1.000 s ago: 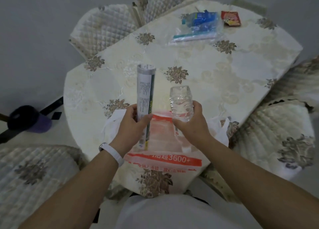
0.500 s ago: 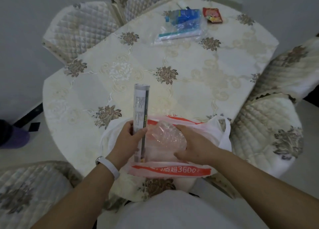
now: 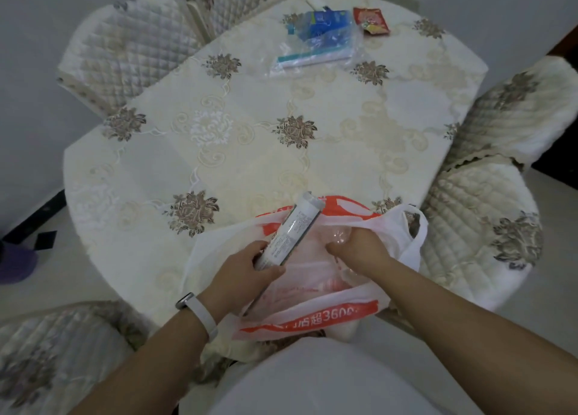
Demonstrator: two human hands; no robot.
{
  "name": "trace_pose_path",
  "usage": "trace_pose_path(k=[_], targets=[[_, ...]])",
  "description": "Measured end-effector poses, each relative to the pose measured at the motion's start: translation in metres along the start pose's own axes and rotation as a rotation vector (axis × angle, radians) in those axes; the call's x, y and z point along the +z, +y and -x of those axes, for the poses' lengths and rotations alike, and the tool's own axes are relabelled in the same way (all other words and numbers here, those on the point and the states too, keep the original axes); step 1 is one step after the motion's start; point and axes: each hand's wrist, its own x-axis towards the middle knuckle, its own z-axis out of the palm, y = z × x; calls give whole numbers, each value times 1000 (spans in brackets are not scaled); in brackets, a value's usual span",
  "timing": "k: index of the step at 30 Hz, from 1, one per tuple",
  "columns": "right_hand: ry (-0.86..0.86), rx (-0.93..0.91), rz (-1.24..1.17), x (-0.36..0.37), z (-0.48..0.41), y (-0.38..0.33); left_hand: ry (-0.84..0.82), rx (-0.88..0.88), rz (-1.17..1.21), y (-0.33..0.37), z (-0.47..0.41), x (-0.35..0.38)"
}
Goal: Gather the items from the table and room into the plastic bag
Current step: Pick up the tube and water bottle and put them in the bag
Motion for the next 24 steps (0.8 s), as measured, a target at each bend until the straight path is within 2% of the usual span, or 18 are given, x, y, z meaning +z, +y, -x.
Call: trace_pose_path(k=[5, 10, 18, 22, 24], targets=[[107, -15, -253, -2, -9, -9, -26, 30, -109, 1, 0, -4], [121, -122, -143, 5, -15, -12, -138, 40, -352, 3, -6, -5], [119, 45, -277, -3, -17, 0, -212, 118, -768, 8, -23, -12], [112, 122, -315, -7, -19, 4, -353, 240, -1050, 2, -22, 2], [127, 115, -295, -7, -20, 3, -365, 259, -1065, -2, -21, 9]])
